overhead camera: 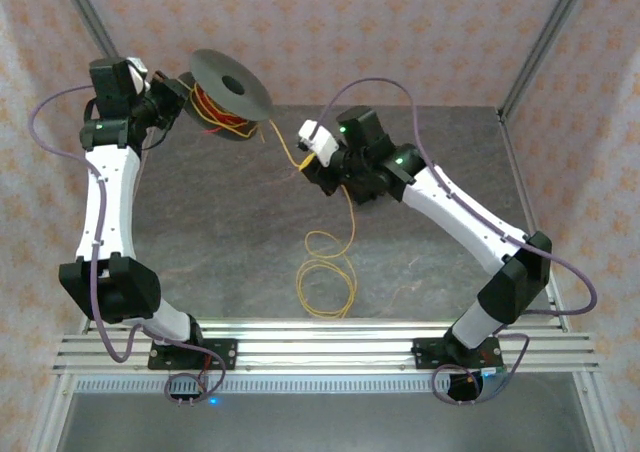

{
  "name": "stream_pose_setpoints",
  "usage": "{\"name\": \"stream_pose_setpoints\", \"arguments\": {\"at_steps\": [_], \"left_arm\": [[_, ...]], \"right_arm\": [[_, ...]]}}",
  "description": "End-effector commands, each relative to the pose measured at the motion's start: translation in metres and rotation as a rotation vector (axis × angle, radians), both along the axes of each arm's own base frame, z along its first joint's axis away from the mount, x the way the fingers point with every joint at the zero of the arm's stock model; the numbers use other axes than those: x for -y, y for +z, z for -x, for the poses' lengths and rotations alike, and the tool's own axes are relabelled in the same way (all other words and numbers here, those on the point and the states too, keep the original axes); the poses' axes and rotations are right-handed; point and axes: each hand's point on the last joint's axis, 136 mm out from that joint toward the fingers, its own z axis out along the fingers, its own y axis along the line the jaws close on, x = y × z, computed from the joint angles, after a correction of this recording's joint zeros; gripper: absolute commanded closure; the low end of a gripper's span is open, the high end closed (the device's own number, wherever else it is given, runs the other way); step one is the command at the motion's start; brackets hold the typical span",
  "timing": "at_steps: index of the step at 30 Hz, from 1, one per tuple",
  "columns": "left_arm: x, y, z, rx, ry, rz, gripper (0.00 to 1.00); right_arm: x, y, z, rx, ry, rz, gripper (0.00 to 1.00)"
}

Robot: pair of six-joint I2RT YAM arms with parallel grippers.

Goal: Wrap the cables

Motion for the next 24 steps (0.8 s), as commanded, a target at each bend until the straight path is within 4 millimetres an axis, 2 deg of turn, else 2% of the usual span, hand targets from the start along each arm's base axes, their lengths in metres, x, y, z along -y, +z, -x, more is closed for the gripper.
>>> {"name": "stream_pose_setpoints", "arguments": {"at_steps": [1,5,7,16,20,24], "left_arm": [[-0.030,0.059,-0.005,0.200,0.200,-0.133,1.00],[-0.019,0.042,-0.013,0.137,0.210,-0.241,1.00],[-0.006,0.034,-0.019,0.117,0.185,-0.278,1.00],[0.057,0.003,-0.032,0.016,0.032,-0.537,1.00],[0.095,-0.011,-0.033,-0.018,-0.090,-0.653,1.00],[0.127,-0.019,-0.029,-0.024,-0.213,-0.763,1.00]], "right_arm": [[-0.010,0.013,0.027,0.043,0.109,0.035,1.00],[-0.028,0.033,0.036,0.095,0.169,0.011,1.00],[-0.034,0.042,0.036,0.113,0.187,0.009,1.00],[-0.050,0.059,0.013,0.169,0.165,0.028,1.00],[-0.051,0.064,-0.009,0.219,0.097,0.053,1.00],[-0.038,0.066,-0.043,0.243,-0.025,0.091,1.00]]}}
